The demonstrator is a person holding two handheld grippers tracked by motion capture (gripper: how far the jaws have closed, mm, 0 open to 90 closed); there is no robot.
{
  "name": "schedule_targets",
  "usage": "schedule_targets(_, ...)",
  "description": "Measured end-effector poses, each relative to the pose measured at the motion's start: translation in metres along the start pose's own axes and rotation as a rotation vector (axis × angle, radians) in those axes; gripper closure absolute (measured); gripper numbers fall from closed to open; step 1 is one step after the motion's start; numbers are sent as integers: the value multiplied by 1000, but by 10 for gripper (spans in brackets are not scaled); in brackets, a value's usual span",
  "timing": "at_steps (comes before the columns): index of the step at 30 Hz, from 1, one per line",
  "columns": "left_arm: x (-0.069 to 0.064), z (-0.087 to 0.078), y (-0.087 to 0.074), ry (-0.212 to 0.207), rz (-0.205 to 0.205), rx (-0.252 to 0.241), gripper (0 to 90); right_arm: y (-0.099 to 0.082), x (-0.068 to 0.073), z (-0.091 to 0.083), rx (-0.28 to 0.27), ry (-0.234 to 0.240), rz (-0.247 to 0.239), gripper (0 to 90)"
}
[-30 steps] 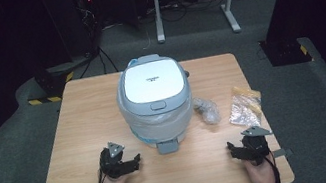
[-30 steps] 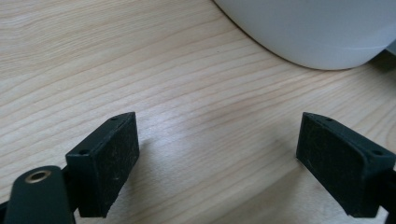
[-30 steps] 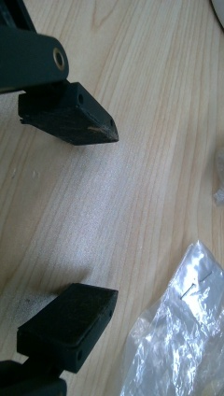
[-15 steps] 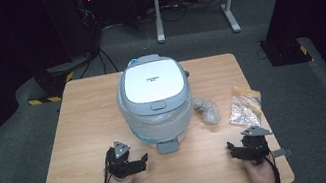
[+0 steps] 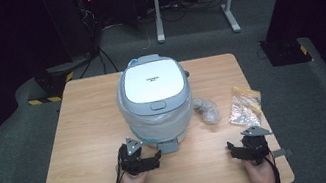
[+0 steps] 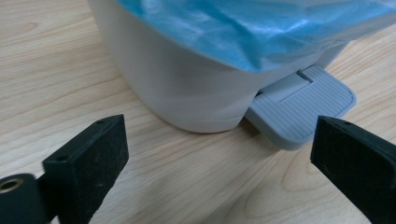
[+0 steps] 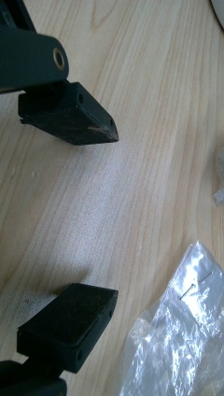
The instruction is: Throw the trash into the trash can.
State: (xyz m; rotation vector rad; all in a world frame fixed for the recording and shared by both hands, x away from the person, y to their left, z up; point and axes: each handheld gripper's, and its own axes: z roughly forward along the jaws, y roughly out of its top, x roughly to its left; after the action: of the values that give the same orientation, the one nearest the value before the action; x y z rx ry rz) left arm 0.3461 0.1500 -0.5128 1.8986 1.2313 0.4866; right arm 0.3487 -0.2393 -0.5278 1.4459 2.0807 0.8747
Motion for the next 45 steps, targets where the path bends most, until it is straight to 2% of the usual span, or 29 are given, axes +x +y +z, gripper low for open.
schedule_targets(4, -7, 6, 1, 9, -12, 13, 5, 0, 0, 0, 0, 0, 0, 206)
schedule_targets(6, -11, 9, 2, 33, -1, 16, 2, 0, 0, 0, 0, 0, 0, 206)
schedule_targets(8, -13, 12, 2, 45, -8, 18, 1, 0, 0, 0, 0, 0, 0, 206)
schedule_targets(15, -14, 18, 3, 19, 4, 34, 0, 0, 0, 0, 0, 0, 0, 206)
schedule_targets(21, -17, 18, 5, 24, -37, 8, 0, 0, 0, 0, 0, 0, -1, 206)
schedule_targets(24, -18, 17, 8, 41, -54, -15, 0, 0, 0, 0, 0, 1, -2, 206)
schedule_targets(27, -20, 20, 11, 74, -41, 0, 1, 0, 0, 0, -1, 1, -2, 206)
schedule_targets(29, -19, 23, 11, 79, -40, -1, 5, 0, 0, 0, -1, 1, -2, 206)
schedule_targets(30, -17, 24, 11, 71, -40, 12, 6, 0, 0, 0, -1, 1, -1, 206)
schedule_targets(34, -14, 26, 10, 53, -44, 4, 2, 0, 0, 0, -1, 1, -2, 207)
schedule_targets(38, -13, 28, 11, 56, 7, 8, 3, 0, 0, 0, -1, 1, -3, 207)
schedule_targets(45, -8, 31, 13, 34, 17, 13, 4, 0, 0, 0, -1, 1, -2, 207)
